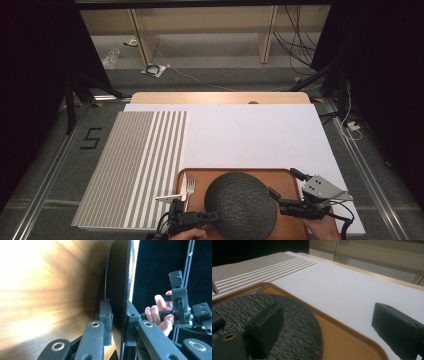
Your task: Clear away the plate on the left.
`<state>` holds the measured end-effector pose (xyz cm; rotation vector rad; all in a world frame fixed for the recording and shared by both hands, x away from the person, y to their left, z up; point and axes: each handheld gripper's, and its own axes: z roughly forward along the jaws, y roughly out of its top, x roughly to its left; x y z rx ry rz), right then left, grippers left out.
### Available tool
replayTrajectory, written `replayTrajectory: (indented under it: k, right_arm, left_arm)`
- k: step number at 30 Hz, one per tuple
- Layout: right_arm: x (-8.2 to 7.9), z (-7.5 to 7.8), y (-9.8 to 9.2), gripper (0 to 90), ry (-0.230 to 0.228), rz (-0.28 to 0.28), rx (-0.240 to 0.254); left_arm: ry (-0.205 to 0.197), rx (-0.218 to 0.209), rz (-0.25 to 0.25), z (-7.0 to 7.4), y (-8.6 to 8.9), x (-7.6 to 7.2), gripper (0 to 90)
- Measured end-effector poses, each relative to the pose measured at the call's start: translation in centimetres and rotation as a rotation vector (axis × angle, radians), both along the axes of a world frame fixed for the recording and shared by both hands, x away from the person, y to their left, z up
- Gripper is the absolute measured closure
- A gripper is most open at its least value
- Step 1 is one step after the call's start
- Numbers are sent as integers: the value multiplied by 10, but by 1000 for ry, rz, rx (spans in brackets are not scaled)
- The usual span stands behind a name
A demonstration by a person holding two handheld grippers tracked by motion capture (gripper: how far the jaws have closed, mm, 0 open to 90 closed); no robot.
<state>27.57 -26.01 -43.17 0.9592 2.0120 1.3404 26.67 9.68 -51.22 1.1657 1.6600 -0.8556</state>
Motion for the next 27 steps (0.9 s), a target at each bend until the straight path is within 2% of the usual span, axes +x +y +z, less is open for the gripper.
replayTrajectory:
  k: [4,7,8,9,11,12,15,18,21,22,27]
  right_arm:
    - [0,0,0,119,0,0,-1]
    - [0,0,0,119,0,1,-2]
    - [0,0,0,119,0,2,-3]
    - [0,0,0,119,0,4,0]
    - [0,0,0,119,0,3,-1]
    - [0,0,0,119,0,4,-1]
    - [0,0,0,119,2,4,-1]
    - [-1,0,1,119,2,6,-2]
    - [-1,0,1,119,2,6,-3]
    - [-1,0,1,119,2,7,-3]
    - [0,0,1,119,2,8,-4]
  left_arm:
    - [-9,24,-17,-1,-1,0,751]
    - [8,28,-31,-2,-1,0,729]
    - [2,45,-47,-2,-1,1,678]
    - [0,42,-54,-2,-1,1,639]
    - [-9,49,-62,-1,-1,1,638]
    - [-12,48,-65,0,-1,2,589]
    - [-27,58,-89,4,-1,4,542]
    - [-25,63,-107,5,-1,6,481]
    - [-28,91,-134,6,-1,7,458]
    - [-24,97,-138,7,-2,7,420]
    - [-59,133,-167,13,-1,7,365]
